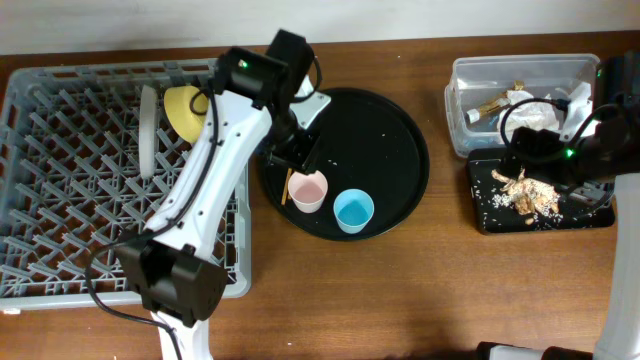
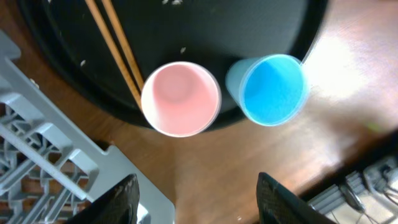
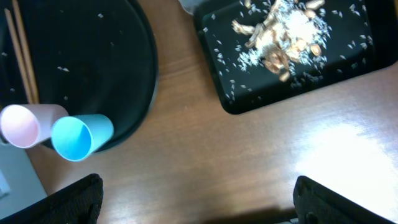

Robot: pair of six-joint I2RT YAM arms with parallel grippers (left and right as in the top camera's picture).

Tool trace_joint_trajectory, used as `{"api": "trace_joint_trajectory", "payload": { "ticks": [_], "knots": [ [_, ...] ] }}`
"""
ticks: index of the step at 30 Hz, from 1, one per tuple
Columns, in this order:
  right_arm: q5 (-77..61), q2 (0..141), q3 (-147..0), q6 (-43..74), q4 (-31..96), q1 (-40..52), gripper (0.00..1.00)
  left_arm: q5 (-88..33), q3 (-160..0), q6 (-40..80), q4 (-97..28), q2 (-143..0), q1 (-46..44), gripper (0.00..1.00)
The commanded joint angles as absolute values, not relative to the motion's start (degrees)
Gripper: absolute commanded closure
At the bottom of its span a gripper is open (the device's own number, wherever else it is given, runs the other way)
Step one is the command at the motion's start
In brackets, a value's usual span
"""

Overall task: Sort waste into correct bins and load items into the dishwasher rack
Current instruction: 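Move left gripper over the pink cup on the black tray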

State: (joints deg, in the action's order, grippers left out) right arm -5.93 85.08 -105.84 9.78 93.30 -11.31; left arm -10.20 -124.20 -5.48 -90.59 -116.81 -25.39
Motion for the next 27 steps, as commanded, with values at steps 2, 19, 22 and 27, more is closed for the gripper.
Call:
{"api": "trace_joint_trajectory", "payload": {
  "ticks": [2,19,22,27],
  "knots": [
    [-8.69,85.69,-105.51,9.21,92.47,-11.20,0.02,-3.66,-116.14,-1.85,-86.46,-116.66,-25.34,0.40],
    [-8.86,91.46,-105.51,9.23,90.24,-2.98,0.01,-1.76,-109.91,4.80,-78.26,-116.66,-25.34,0.47],
    [-8.86,92.07,-105.51,9.28,90.13,-2.96,0.02,-1.72,-109.91,4.78,-78.04,-116.66,-25.36,0.50],
    [-8.88,92.33,-105.51,9.28,90.00,-2.96,0.02,-1.67,-109.86,5.43,-77.41,-116.66,-25.34,0.50]
  ]
}}
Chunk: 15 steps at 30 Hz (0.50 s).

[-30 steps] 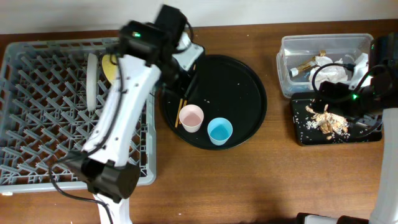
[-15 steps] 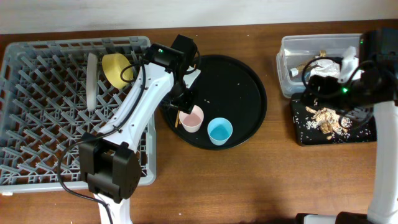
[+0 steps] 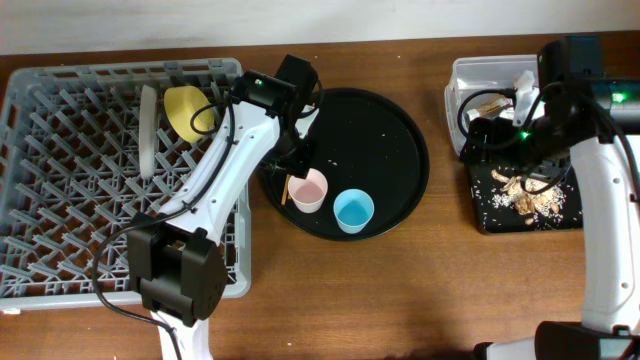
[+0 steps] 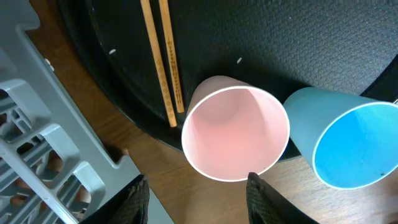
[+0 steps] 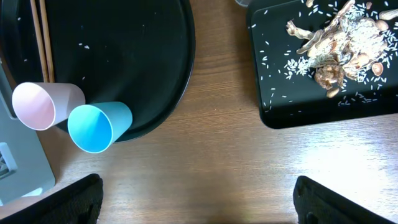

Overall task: Sort waste into correct bins and load items into the dishwasher rack
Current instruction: 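Move left gripper over the pink cup on the black tray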

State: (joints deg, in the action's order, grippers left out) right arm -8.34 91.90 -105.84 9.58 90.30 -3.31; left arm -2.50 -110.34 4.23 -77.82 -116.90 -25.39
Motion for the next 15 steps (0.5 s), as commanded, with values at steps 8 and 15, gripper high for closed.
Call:
{"api": "trace_joint_trajectory", "payload": {
  "ticks": [8,15],
  "knots": [
    [-10.79,92.33,-105.51,9.26,89.25,-2.96,0.02,-1.69,-109.69,6.02,-77.12,-116.66,-25.34,0.51],
    [-11.88,92.33,-105.51,9.26,88.42,-2.94,0.02,-1.69,-109.45,6.02,-76.79,-116.66,-25.34,0.52]
  ]
}}
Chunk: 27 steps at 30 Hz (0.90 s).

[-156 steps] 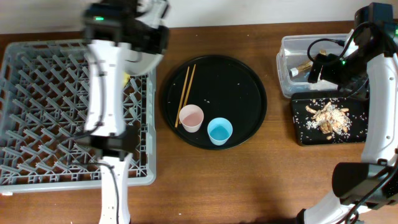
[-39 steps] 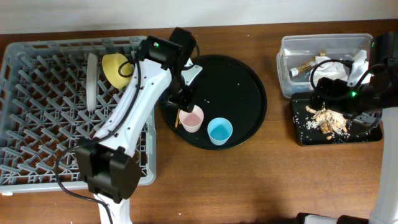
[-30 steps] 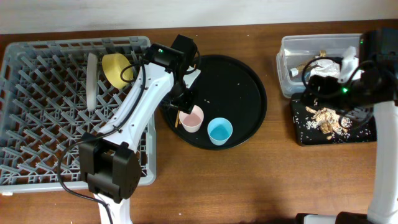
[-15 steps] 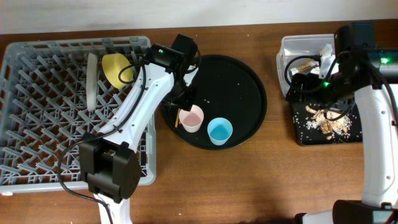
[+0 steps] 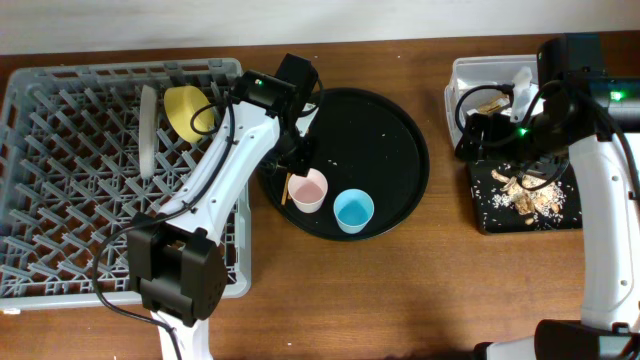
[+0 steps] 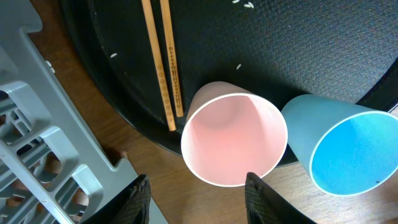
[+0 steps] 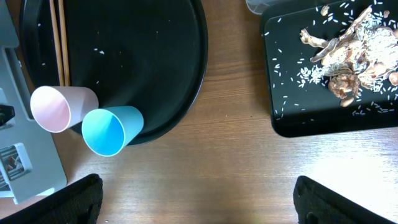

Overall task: Sort waste into correct bins and load items into the dishwasher rack
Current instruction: 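Move left gripper over the pink cup on the black tray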

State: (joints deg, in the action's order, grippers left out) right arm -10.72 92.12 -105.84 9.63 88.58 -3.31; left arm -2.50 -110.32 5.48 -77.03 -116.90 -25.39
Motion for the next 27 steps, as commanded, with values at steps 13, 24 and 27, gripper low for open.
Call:
{"api": "trace_joint_trajectory", "payload": {
  "ticks": [13,24,27],
  "knots": [
    [-11.79,92.38,-105.51,9.23,87.11,0.03,0.01,-1.69,-105.89,6.22,-75.16,-116.86,-25.36,0.60],
    [-11.79,92.42,-105.51,9.23,86.94,0.05,0.02,-1.65,-104.86,6.22,-73.23,-117.32,-25.34,0.61],
    [-11.79,92.42,-105.51,9.23,86.87,0.05,0.02,-1.65,-103.77,6.22,-72.44,-117.32,-25.34,0.61]
  ]
}}
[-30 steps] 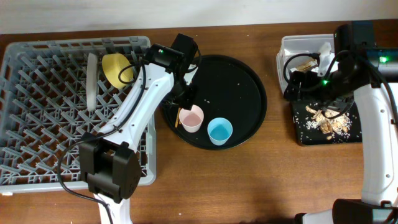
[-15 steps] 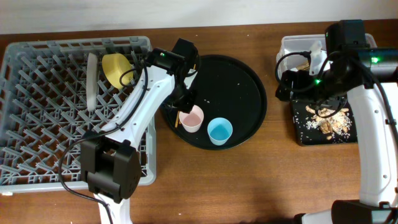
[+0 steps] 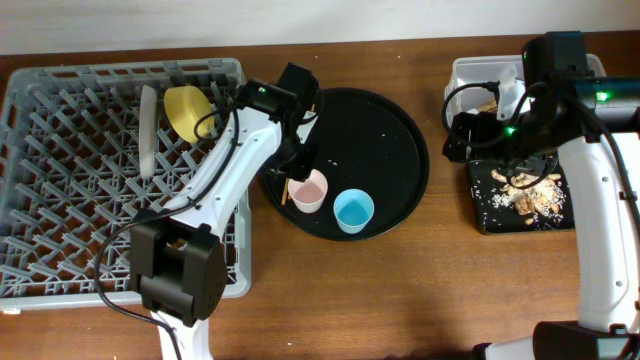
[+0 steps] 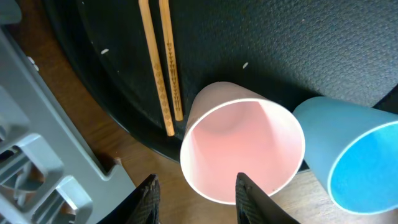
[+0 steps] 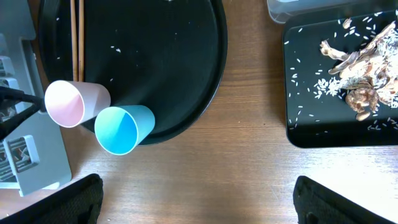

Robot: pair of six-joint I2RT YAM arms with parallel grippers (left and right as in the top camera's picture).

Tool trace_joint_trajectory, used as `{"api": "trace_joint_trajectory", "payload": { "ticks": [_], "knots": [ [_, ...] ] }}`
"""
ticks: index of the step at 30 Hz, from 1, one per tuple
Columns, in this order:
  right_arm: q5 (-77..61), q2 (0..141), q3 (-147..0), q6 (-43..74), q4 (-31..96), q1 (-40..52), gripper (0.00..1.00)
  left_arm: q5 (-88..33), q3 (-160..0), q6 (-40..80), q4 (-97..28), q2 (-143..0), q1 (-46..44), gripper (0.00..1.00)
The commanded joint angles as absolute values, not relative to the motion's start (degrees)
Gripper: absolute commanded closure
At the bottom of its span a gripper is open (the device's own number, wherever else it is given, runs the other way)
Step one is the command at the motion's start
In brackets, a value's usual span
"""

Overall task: Sort waste into correct bins and load items into the dishwasher rack
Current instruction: 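Move left gripper over the pink cup on the black tray, then grasp the pink cup rim with the right gripper and lift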

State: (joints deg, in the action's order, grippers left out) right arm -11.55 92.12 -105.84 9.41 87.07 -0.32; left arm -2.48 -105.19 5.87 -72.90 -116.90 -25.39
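Observation:
A pink cup and a blue cup stand at the front rim of the round black tray. Two chopsticks lie on the tray behind the pink cup. My left gripper is open just above the pink cup, its fingertips level with the cup's near rim. My right gripper is open wide over bare wood between the round tray and the black food tray, holding nothing.
The grey dish rack fills the left side and holds a yellow bowl and a white plate. A clear bin with waste stands at the back right. Food scraps and rice lie on the food tray.
My left gripper has come slightly closer to the pink cup. My right arm has shifted left toward the round tray, so both cups sit further into its view.
At first my left gripper hung open well above both cups and my right gripper was low over the food tray. Then the left one was close over the pink cup and the right arm stood beside the bin. Since then the right has moved leftward.

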Motion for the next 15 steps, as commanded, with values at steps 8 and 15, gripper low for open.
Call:
{"api": "trace_joint_trajectory", "payload": {
  "ticks": [8,15],
  "knots": [
    [-11.81,92.42,-105.51,9.23,86.78,0.05,0.02,-0.27,-101.30,6.22,-70.22,-117.40,-25.34,0.66],
    [-11.84,92.42,-105.45,9.26,86.65,0.05,0.02,0.49,-101.30,6.20,-69.80,-117.40,-25.34,0.66]
  ]
}}
